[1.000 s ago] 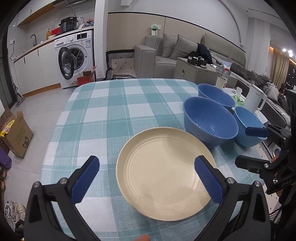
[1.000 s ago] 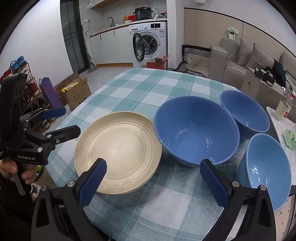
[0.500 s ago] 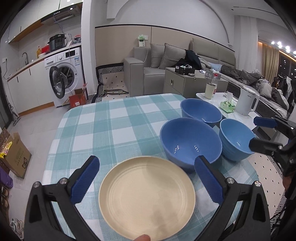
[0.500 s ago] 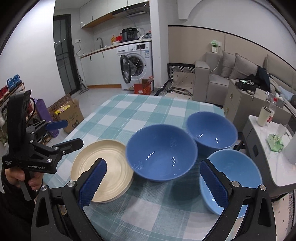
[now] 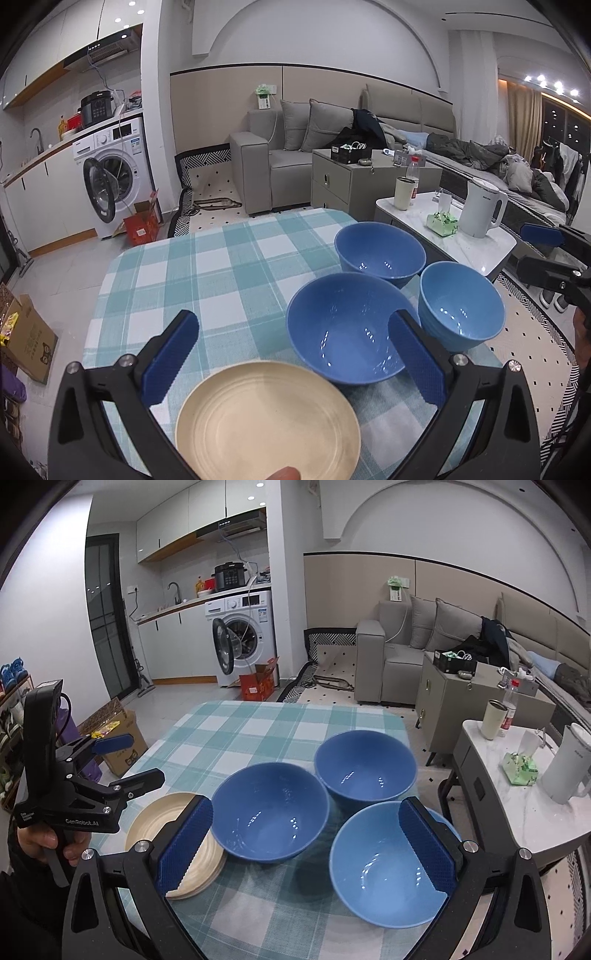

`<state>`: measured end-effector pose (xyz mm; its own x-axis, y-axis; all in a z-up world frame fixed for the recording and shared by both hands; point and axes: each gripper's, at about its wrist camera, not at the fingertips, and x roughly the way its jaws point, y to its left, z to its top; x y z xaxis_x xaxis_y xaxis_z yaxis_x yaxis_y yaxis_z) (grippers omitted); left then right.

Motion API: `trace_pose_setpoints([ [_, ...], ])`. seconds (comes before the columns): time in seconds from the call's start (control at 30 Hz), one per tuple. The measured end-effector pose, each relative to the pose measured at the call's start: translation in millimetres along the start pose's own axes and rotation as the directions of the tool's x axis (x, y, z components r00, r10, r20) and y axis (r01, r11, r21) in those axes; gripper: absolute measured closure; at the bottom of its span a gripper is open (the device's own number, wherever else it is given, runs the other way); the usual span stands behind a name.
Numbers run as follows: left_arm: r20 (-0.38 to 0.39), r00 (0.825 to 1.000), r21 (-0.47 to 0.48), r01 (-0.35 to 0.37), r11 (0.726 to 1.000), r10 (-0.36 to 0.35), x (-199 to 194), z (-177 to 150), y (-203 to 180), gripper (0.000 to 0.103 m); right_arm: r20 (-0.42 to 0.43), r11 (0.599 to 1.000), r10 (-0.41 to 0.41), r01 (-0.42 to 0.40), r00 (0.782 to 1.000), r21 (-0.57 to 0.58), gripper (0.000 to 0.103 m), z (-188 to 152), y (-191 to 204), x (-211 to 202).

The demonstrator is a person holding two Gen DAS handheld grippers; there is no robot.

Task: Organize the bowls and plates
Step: 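Pull both grippers back from the stacked plates, then move both grippers toward the rim of a blue bowl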

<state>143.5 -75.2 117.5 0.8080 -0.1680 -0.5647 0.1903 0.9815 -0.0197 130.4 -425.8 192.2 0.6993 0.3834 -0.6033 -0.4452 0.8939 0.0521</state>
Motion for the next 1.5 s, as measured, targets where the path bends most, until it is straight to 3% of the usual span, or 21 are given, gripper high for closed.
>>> trace_pose_setpoints([
  [0.6, -0.012, 0.998, -0.042, 0.058, 0.997, -0.059, 38.2, 36.9, -2.9, 0.000, 0.028, 0.998, -0.039, 0.038, 0.999, 0.048, 0.001, 37.4, -40.8, 0.3],
  [1.5, -0.086, 0.994, -0.035, 0.067, 0.997, -0.070, 116.2, 67.9, -7.8, 0.000, -0.086, 0.988, -0.075, 0.085, 0.994, 0.129, 0.001, 50.6, -91.2, 74.2],
])
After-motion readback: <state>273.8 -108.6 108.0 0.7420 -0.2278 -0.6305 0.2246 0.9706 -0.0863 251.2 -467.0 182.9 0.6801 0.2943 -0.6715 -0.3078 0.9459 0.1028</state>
